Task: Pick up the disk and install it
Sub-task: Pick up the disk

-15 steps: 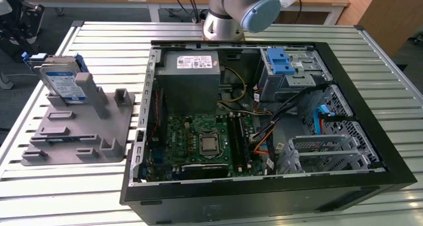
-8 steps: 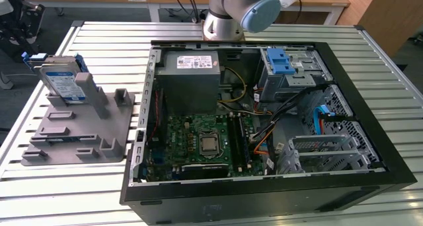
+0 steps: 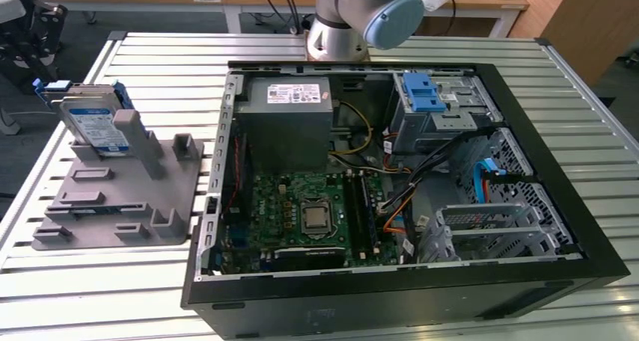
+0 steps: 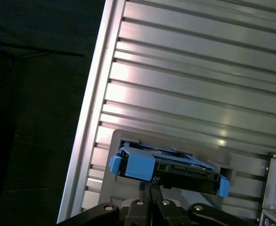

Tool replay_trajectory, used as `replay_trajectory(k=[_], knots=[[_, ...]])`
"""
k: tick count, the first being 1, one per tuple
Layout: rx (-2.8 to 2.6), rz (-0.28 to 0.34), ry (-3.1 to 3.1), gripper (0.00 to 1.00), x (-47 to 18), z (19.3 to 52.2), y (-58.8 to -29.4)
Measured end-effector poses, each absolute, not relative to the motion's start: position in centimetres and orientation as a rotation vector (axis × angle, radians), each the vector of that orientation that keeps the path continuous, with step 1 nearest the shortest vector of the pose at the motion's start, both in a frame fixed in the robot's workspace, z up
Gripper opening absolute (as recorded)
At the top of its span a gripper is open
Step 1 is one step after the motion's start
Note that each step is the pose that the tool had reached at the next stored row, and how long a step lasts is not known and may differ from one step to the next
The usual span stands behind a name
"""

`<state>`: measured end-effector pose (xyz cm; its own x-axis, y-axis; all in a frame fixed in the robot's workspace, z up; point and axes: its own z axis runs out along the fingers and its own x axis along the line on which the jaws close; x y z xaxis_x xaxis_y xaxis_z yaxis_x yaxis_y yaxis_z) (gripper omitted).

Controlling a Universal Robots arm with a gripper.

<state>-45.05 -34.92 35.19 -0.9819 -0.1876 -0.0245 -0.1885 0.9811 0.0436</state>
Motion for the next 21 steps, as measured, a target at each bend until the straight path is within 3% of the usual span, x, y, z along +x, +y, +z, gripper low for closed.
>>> replay_trajectory(k=[21], knots=[[-0.333, 0.072, 3.103, 0.15, -45.05, 35.19, -34.92]])
